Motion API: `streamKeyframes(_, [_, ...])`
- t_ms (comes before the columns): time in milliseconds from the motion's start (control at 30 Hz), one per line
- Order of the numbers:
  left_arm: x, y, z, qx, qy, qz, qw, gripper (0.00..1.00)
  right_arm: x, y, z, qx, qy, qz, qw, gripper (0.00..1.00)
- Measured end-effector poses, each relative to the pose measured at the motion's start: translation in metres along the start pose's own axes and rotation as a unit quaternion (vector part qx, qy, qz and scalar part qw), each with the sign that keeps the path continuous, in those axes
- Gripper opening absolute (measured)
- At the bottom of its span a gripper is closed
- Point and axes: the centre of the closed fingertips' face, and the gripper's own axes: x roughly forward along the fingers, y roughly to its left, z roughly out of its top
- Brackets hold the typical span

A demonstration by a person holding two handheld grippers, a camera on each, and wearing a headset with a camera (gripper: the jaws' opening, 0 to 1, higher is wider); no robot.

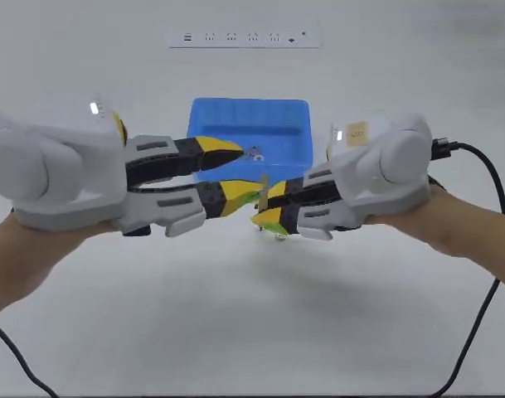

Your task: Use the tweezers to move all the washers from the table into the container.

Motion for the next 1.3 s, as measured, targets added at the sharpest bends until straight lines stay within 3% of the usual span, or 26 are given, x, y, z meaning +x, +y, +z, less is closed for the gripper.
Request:
streamKeyframes(167, [-0.01,-0.006,-0.003,-0.015,-0.008,0.006,0.9998,0.32,-0.01,-0.001,0.009,-0.001,-0.005,-0.008,1.0,0.1])
streamKeyframes(333, [-0.016,-0.005,-0.009,-0.035,-0.009,0.02,0.9991,0.44,-0.02,-0.003,0.015,-0.007,-0.004,-0.013,0.9999,0.1])
streamKeyframes(500, [-0.022,-0.004,-0.011,-0.047,-0.014,0.027,0.9984,0.48,-0.031,-0.007,0.025,-0.009,-0.01,-0.028,0.9995,0.1])
streamKeyframes(733, [-0.026,0.001,-0.008,-0.058,-0.025,0.037,0.9973,0.61,-0.035,-0.011,0.038,-0.014,-0.015,-0.037,0.9991,0.1])
streamKeyframes(900, [-0.03,0.004,-0.015,-0.056,-0.014,0.039,0.9976,0.68,-0.039,-0.016,0.054,-0.025,-0.024,-0.041,0.9986,0.1])
streamKeyframes(1300, [-0.034,0.018,-0.022,-0.067,-0.01,0.063,0.9957,0.9,-0.029,-0.045,0.076,-0.044,-0.033,-0.047,0.9974,0.1])
